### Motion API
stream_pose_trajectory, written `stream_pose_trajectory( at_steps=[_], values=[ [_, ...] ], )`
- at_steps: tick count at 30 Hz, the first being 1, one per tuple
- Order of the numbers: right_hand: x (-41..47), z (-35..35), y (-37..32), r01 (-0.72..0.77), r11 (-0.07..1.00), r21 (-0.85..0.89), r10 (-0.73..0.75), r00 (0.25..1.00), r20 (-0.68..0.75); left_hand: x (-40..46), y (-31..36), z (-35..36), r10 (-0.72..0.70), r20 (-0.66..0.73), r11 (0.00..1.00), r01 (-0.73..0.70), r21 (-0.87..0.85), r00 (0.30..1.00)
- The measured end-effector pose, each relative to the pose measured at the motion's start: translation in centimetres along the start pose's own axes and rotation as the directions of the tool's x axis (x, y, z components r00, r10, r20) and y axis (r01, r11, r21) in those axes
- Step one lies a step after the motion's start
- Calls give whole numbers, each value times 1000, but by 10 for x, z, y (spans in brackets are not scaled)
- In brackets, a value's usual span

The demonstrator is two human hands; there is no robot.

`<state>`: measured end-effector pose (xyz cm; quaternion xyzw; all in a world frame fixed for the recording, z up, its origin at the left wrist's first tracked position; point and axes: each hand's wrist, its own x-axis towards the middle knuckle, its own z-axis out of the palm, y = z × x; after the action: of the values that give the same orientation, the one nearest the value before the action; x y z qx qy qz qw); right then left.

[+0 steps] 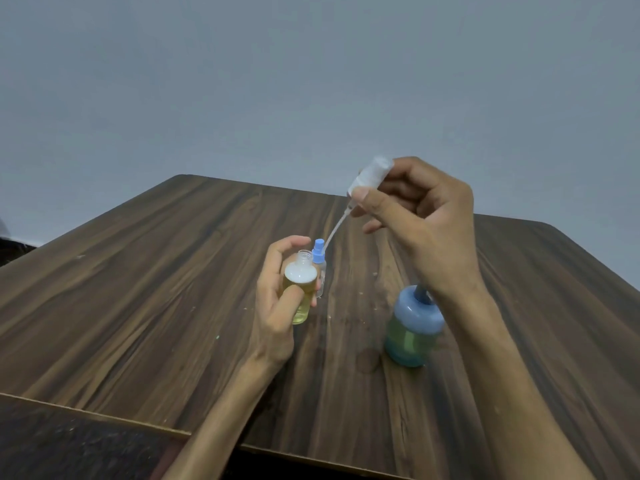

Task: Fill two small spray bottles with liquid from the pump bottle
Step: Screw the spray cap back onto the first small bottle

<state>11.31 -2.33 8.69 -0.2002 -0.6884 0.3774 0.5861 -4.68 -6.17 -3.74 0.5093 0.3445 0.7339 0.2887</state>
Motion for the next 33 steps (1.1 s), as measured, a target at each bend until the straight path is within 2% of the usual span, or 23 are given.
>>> stream_pose_trajectory(
  at_steps=[5,11,14,20,24,29,33],
  values=[
    [6,10,10,-29,998,51,26,998,57,-1,-1,-1,-5,-12,1000,5,8,1000],
    [1,12,24,-58,997,51,55,997,60,-1,-1,2,6,-7,999,-6,52,1000],
    [-2,11,23,-30,999,-25,32,996,85,-1,-1,2,-7,-10,999,7,52,1000],
    [1,1,10,41,998,-41,-37,996,86,-1,-2,0,-6,-5,998,6,60,1000],
    [-9,4,17,-5,998,-64,12,993,116,-1,-1,1,1,-7,998,0,56,1000],
    [-23,13,37,-67,979,-194,107,974,201,-2,-1,0,26,-1,998,-26,59,1000],
    [-25,13,41,-95,975,-202,133,975,180,-3,0,0,25,0,997,-25,73,1000]
  ],
)
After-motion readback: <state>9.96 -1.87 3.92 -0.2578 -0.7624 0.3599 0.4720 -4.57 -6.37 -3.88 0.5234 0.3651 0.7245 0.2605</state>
